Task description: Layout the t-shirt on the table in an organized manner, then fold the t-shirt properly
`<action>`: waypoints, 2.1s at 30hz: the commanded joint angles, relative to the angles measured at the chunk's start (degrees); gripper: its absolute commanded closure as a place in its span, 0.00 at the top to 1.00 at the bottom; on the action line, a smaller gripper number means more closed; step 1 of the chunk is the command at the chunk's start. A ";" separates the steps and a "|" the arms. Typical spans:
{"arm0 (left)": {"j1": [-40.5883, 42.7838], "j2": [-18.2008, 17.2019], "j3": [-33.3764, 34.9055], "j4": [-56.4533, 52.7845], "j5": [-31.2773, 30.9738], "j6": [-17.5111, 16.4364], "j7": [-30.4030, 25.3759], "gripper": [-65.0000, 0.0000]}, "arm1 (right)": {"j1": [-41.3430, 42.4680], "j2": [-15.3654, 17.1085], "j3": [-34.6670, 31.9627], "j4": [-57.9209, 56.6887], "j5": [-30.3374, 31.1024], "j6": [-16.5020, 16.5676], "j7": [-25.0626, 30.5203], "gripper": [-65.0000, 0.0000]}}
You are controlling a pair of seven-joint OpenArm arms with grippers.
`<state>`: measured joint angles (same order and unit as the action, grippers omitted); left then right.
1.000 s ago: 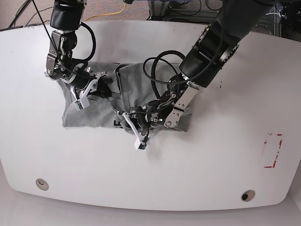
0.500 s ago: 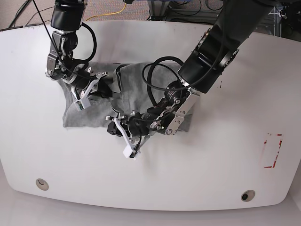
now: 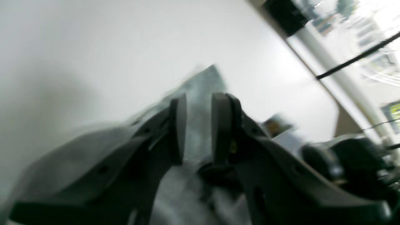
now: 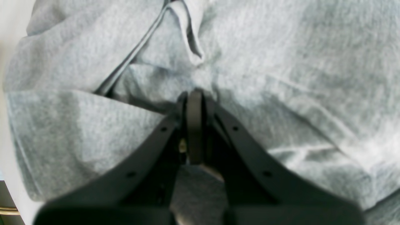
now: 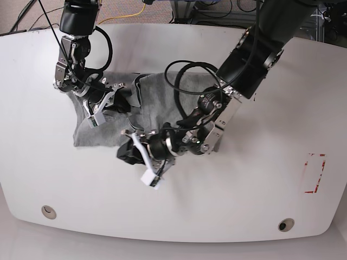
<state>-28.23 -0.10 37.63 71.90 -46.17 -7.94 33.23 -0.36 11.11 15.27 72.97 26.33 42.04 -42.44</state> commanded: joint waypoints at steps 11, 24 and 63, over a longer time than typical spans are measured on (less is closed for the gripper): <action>7.44 -12.43 -10.42 10.17 -0.82 -0.36 -1.19 0.18 | -0.91 0.18 -0.63 -1.28 -7.91 -2.04 -8.25 0.03; 11.31 -15.77 -12.62 10.61 -7.59 -8.63 3.73 0.18 | -0.91 0.18 -0.54 -1.28 -7.91 -2.04 -8.25 0.03; 13.33 -16.56 -10.33 -8.29 4.90 -14.43 3.21 0.18 | 0.14 -0.08 1.13 26.42 -3.69 -2.04 -19.15 0.85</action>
<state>-14.59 -15.94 27.27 64.31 -44.47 -24.12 33.52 -1.39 10.50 15.22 94.41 18.59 39.79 -62.04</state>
